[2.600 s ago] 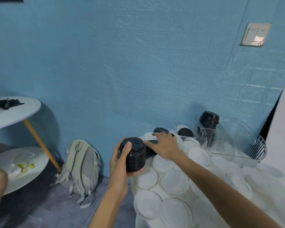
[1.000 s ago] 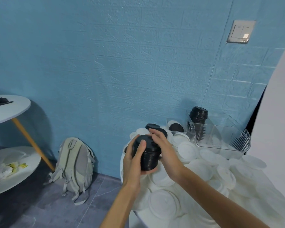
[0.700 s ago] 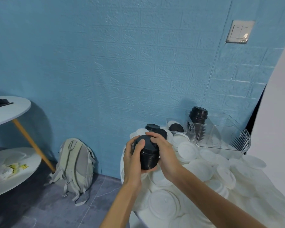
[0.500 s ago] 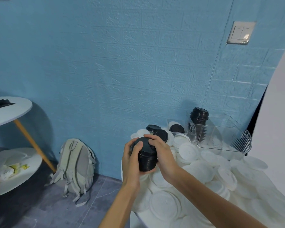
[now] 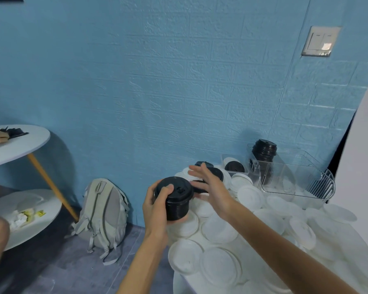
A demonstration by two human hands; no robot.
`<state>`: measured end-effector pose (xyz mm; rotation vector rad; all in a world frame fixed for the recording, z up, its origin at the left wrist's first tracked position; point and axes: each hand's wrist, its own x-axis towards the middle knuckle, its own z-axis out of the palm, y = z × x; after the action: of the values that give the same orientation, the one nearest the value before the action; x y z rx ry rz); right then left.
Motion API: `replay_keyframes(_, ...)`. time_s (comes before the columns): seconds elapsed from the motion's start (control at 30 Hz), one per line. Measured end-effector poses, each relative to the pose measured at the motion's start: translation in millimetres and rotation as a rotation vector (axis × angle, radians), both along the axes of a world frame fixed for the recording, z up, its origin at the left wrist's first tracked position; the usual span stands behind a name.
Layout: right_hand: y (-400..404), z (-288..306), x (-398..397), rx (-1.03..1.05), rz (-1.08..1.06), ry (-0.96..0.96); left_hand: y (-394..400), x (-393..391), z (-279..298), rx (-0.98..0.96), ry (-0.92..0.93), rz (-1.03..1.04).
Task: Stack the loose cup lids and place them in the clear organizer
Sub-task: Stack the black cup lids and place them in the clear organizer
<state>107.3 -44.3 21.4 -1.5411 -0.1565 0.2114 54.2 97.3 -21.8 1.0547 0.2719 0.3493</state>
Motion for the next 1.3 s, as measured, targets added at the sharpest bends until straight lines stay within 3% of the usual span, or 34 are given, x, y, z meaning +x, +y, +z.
replay_keyframes(0.07, -7, -1, 19, -0.1, -0.07, -0.04, 9, 0, 0, -0.038, 0.011, 0.005)
replay_keyframes(0.17, -14, -17, 46, -0.442, -0.131, -0.229, 22, 2, -2, -0.055, 0.024, 0.012)
replay_keyframes(0.37, -1, -43, 61, -1.108, -0.04, -0.438, 31, 5, -6, -0.06, 0.037, 0.004)
replay_keyframes(0.6, 25, -49, 65, -1.437, 0.213, -0.398, 32, 5, -5, -0.031, 0.033, -0.014)
replay_keyframes(0.8, 28, -48, 62, -1.454, 0.24, -0.422, 35, 4, -7, -0.011, 0.021, -0.03)
replay_keyframes(1.2, 20, -48, 60, -1.271, 0.168, -0.447, 30, 1, -7, 0.008, 0.038, -0.03)
replay_keyframes(1.3, 17, -43, 63, -1.135, 0.104, -0.413, 29, 0, -5, -0.001, 0.038, -0.029)
